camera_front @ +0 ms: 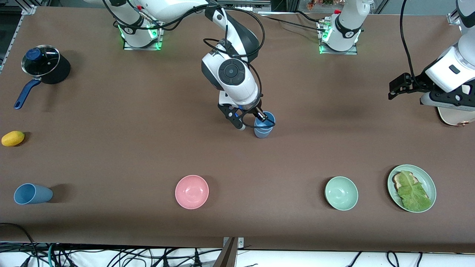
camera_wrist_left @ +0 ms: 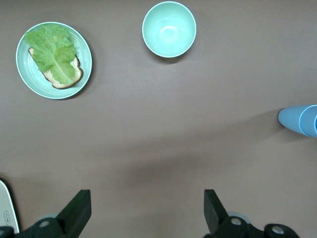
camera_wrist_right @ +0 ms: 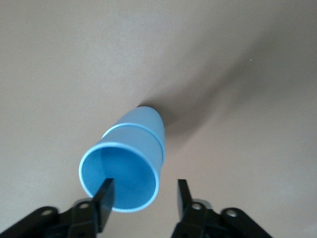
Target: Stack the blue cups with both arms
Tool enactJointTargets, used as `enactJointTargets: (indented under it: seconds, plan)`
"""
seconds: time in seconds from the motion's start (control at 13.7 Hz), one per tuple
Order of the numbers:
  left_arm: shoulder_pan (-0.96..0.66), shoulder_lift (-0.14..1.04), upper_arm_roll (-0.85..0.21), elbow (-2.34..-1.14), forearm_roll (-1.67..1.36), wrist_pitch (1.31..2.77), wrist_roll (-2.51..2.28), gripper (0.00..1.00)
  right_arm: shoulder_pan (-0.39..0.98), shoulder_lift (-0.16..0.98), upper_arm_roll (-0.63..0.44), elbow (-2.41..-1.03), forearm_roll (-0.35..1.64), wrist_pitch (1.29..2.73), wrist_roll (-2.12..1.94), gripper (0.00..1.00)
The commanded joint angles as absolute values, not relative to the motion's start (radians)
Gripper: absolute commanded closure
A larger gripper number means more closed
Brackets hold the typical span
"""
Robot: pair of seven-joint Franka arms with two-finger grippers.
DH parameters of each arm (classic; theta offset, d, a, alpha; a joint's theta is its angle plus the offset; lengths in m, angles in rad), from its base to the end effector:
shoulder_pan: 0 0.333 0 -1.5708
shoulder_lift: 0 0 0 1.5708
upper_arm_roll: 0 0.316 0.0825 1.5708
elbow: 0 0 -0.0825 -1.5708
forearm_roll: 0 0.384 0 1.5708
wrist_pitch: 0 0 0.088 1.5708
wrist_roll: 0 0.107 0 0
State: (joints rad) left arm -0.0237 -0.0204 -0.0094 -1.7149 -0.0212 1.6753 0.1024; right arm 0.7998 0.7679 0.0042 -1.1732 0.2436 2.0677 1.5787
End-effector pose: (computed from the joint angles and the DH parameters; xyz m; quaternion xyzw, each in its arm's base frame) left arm 0.5528 -0.0204 0.5765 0.9977 -0.0665 -0.0092 0.0108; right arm 0.5245 0.5612 0.3474 -0.8975 0.4220 0.0805 0.0997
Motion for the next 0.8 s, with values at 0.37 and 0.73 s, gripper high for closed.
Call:
enactJointTargets:
  seconds: [0.37, 0.73]
  plan:
    - [-0.025, -0.029, -0.006, -1.706, -0.028, 1.658, 0.106, 0.0, 0.721, 0.66, -0.061, -1.16, 0.247, 1.697, 1.22, 0.0]
    - [-0.025, -0.029, -0.009, -1.706, -0.028, 1.657, 0.106, 0.0, 0.723, 0.589, -0.228, -1.248, 0.245, 1.523, 0.907, 0.0]
